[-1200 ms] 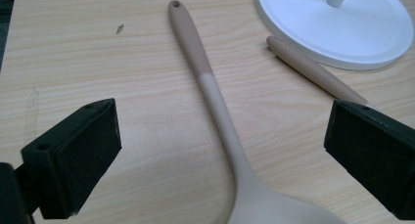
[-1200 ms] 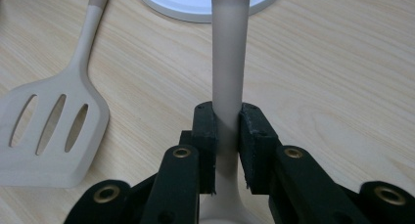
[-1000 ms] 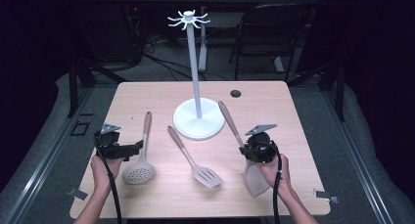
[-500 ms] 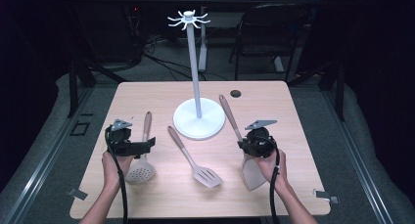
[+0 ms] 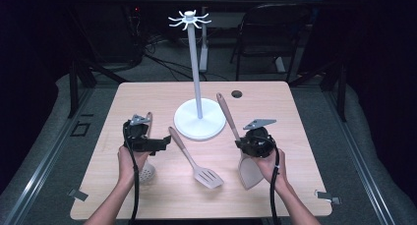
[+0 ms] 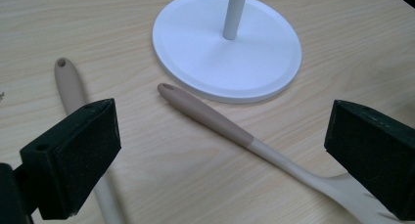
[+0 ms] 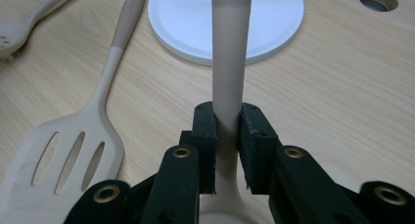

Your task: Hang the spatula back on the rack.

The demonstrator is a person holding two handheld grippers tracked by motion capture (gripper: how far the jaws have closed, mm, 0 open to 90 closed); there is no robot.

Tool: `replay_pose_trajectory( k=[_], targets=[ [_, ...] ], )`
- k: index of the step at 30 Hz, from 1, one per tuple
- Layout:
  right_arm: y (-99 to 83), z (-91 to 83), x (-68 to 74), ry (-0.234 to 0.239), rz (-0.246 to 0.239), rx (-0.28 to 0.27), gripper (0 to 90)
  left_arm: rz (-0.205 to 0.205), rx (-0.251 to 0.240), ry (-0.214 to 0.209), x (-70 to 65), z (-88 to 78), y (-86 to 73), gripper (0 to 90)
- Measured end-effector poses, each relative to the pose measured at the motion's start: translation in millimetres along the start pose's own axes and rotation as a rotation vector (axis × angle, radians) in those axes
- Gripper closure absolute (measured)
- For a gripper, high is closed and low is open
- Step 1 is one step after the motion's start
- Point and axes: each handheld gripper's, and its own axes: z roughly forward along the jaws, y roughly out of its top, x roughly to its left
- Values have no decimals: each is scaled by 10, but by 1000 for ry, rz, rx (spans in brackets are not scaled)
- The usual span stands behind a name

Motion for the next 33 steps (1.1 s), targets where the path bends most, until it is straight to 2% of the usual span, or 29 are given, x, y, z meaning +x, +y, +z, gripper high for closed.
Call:
replay_pose_trajectory(
  k=[6,8,15,23,24,26,28,31,32,33],
  targets=[
    [92,40,14,8,-3,-12,786,-6,-8,-27,-78,53,127,0],
    [133,67,24,5,-15,-8,786,6,-7,-42,-173,110,204,0],
    [205,102,52,12,-11,-28,786,27,-4,-72,-367,223,327,1],
    [219,143,110,17,-20,-40,786,48,-33,-131,-605,344,467,19],
    [220,152,123,18,-24,-44,786,50,-36,-154,-655,384,489,32],
    [221,158,130,16,-26,-46,786,55,-32,-167,-679,407,503,38],
    [222,163,130,15,-23,-49,786,71,-11,-163,-737,467,530,45],
    [218,174,133,15,-21,-52,786,58,-18,-209,-820,533,555,64],
    [215,188,145,17,-29,-58,786,57,-28,-227,-879,558,570,106],
    [217,189,153,11,-32,-54,785,57,-28,-227,-879,558,570,129]
  ],
)
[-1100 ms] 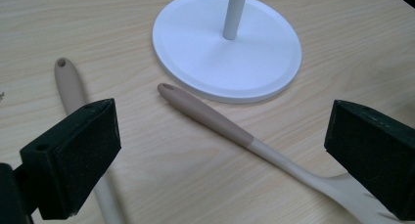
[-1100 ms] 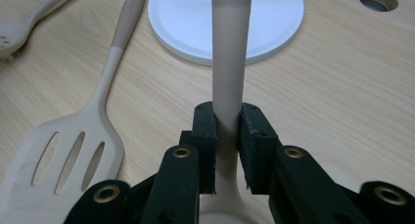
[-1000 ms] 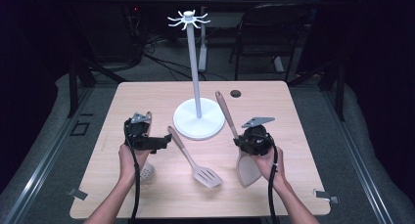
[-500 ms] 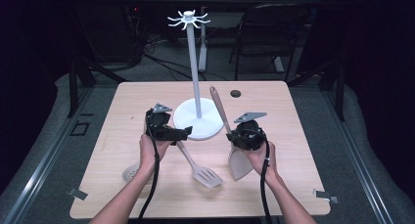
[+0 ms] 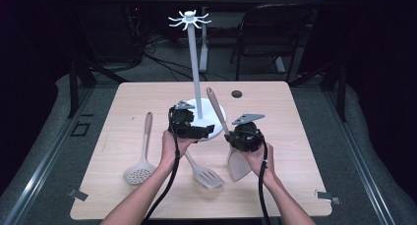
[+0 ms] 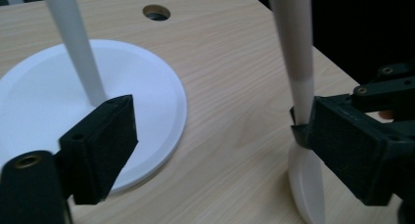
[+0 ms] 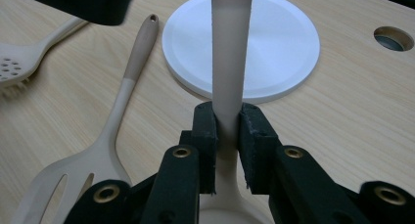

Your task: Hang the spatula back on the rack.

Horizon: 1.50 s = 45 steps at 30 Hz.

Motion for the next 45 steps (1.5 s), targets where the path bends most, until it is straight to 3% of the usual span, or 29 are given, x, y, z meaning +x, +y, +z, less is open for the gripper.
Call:
replay_pose_trajectory(
  k=[3,5,6,7,8,10,15,16,23,27,29,33,35,37,40,45],
  targets=[
    [2,11,16,3,-4,-1,786,-21,-5,-45,-41,64,24,191],
    [-3,15,33,3,-8,-5,785,-39,-34,-89,-48,110,28,244],
    [-1,11,42,1,-12,-1,785,-51,-46,-141,-57,168,29,275],
    [-1,11,42,1,-12,-1,785,-51,-46,-141,-57,168,29,322],
    [0,13,43,1,-16,-2,785,-52,-54,-169,-66,194,27,322],
    [0,12,32,-3,-12,-9,785,-55,-77,-174,-118,246,14,480],
    [-6,1,27,0,-7,-9,785,-34,-88,-191,-162,310,20,599],
    [-8,12,23,1,-3,-14,785,-28,-87,-191,-173,320,22,669],
    [-18,20,17,3,-7,-19,784,-56,-87,-206,-150,340,21,704],
    [-44,20,-2,13,17,-35,765,-82,-97,-228,-126,351,13,718],
    [-89,36,-37,26,11,8,706,-101,-108,-236,-88,344,0,723],
    [-150,66,-56,56,3,11,769,-99,-107,-233,-85,329,6,724],
    [-123,59,4,16,-27,8,777,-81,-112,-216,-107,314,21,716],
    [-121,63,3,18,-25,-1,780,-57,-104,-205,-123,310,28,692],
    [-115,65,8,11,-28,-9,781,-51,-96,-206,-131,316,28,686],
    [-90,35,21,2,-45,-28,781,-35,-134,-221,-147,289,44,718]
  ],
)
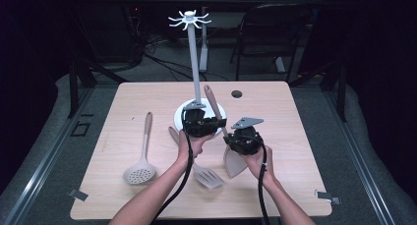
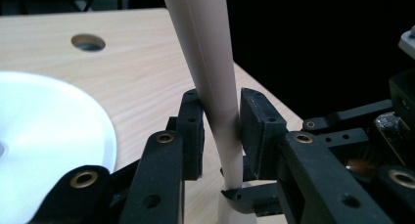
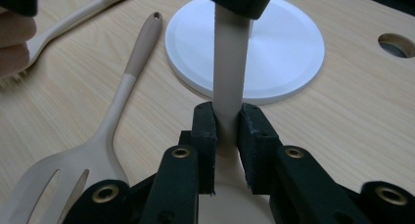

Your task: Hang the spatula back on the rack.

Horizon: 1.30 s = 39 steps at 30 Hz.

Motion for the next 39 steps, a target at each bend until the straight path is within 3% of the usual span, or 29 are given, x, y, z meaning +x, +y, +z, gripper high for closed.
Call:
replay_pose_trajectory(
  k=[7,8,12,13,17,18,21,25,29,34,39],
  targets=[
    [-11,-52,-25,11,22,-42,740,1,-8,-32,-42,1,55,756],
    [-23,-124,-32,5,25,-68,705,2,-10,-34,-44,-8,72,760],
    [-74,-257,-60,-2,32,-86,643,6,-13,-38,-54,-15,97,767],
    [-122,-338,-89,-4,44,-83,572,13,-11,-40,-69,-19,110,768],
    [-205,-463,-178,-22,94,-52,370,56,-3,-30,-116,-59,157,770],
    [-205,-463,-178,-22,94,-52,370,56,-3,-30,-116,-59,157,771],
    [-362,-547,-273,-21,159,-22,213,104,6,-17,-148,-95,211,771],
    [-522,-590,-344,-22,207,36,143,125,9,-10,-142,-121,255,772],
    [-565,-576,-358,-27,191,76,97,137,15,0,-114,-185,325,772],
    [-669,-562,-351,-42,135,150,68,161,16,5,-90,-206,394,772],
    [-698,-533,-405,-56,133,185,61,174,15,17,-29,-216,461,771]
  ],
)
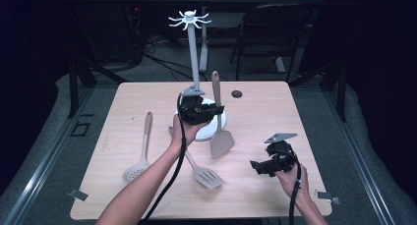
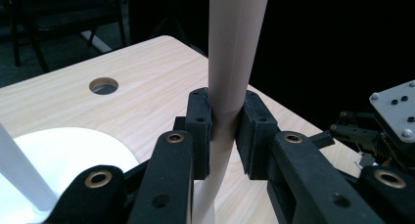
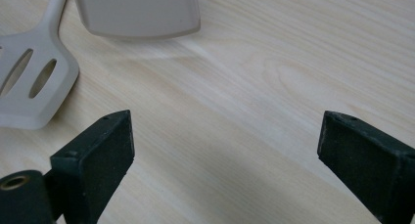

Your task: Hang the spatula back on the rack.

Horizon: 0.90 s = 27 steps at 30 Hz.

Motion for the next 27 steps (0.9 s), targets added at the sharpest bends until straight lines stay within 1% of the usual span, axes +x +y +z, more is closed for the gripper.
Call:
replay_pose_trajectory(
  k=[1,6,7,10,11,15,18,22,25,27],
  targets=[
    [7,8,-14,2,1,3,57,0,1,6,6,3,13,771],
    [10,46,-68,9,-10,29,34,28,17,29,41,-7,94,771],
    [16,50,-71,6,-6,27,31,34,25,31,50,-12,115,771],
    [42,69,-66,16,-16,28,22,36,20,37,66,-23,151,771],
    [46,73,-63,9,-22,32,18,36,19,39,78,-30,167,771],
    [56,80,-63,18,-25,31,5,22,1,40,127,-65,238,771],
    [69,77,-51,13,-32,25,0,35,-3,45,138,-78,290,771],
    [67,78,-51,13,-34,24,0,51,10,58,145,-64,328,771],
    [67,85,-57,13,-40,42,0,53,12,57,150,-58,357,771],
    [68,91,-55,7,-41,42,0,55,14,58,159,-61,382,771]
  ],
)
